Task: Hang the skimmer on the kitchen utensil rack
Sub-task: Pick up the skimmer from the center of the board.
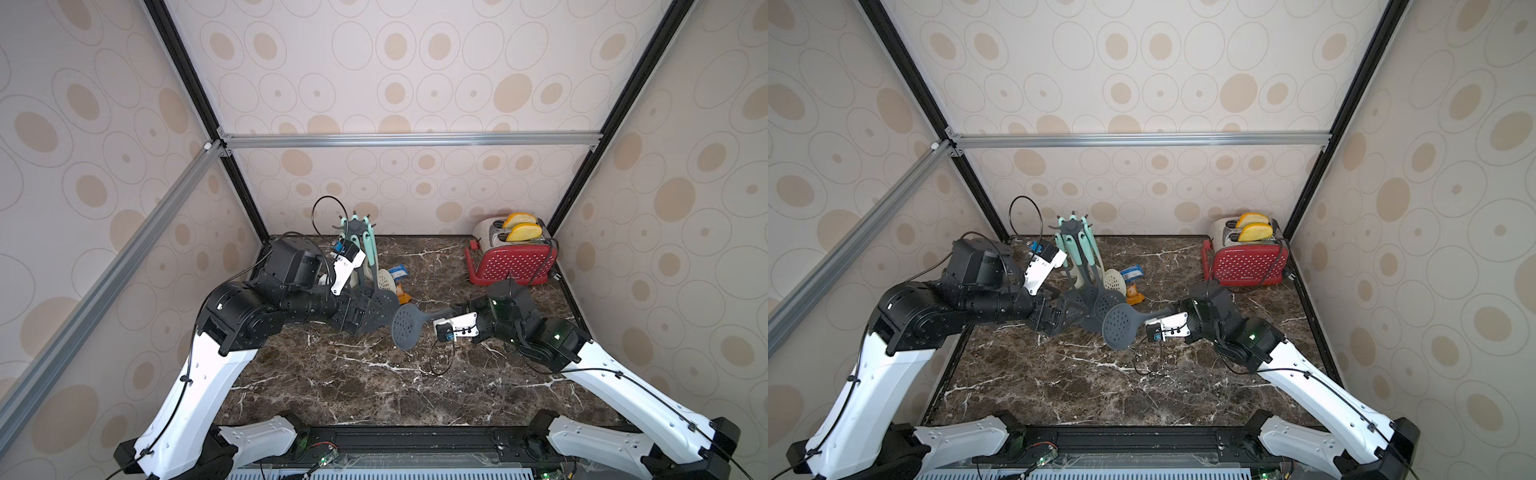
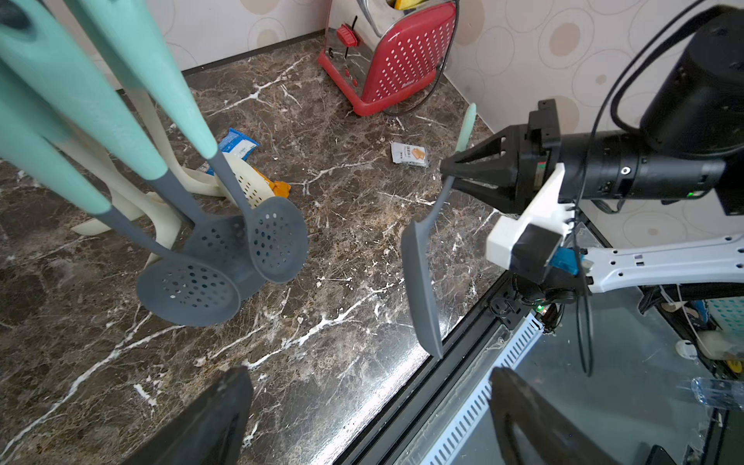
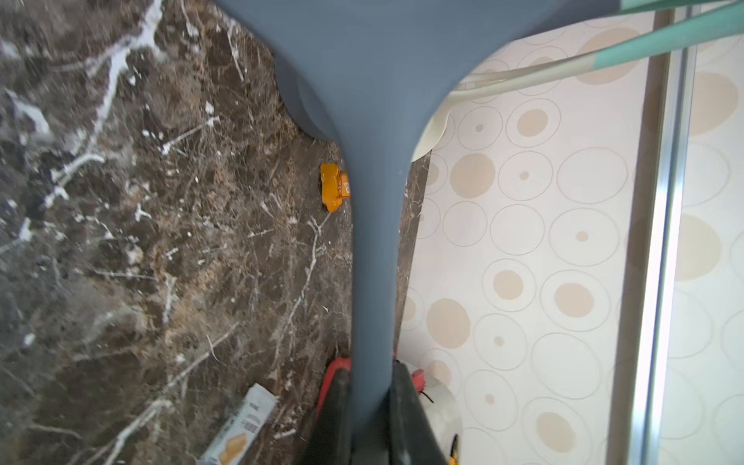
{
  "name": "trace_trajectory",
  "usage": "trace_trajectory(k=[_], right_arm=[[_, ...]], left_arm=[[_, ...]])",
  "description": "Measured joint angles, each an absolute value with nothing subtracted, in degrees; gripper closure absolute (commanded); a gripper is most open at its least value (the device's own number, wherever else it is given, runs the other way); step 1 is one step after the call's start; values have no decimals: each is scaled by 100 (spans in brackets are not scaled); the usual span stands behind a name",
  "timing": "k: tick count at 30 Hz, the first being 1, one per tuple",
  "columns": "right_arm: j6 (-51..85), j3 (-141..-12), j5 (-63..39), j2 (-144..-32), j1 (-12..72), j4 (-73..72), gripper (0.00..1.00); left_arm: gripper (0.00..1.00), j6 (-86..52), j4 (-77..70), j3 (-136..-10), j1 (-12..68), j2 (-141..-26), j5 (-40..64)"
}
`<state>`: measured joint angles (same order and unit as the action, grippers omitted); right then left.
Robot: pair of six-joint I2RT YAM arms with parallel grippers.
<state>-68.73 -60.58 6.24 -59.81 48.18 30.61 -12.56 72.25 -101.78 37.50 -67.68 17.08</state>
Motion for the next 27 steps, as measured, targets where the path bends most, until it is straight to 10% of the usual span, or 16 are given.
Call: trace_trajectory(k=[18,27], right_arm=[[-7959,-6814,1007,-6466,5413,3181,100],[-7909,-6949,1192,-6558,5540,3157,100]], left_arm=[[26,-928,7389,-9732,4560,-7854,1356],[100,-1090,7321,-9236,4598,-7730,1288]])
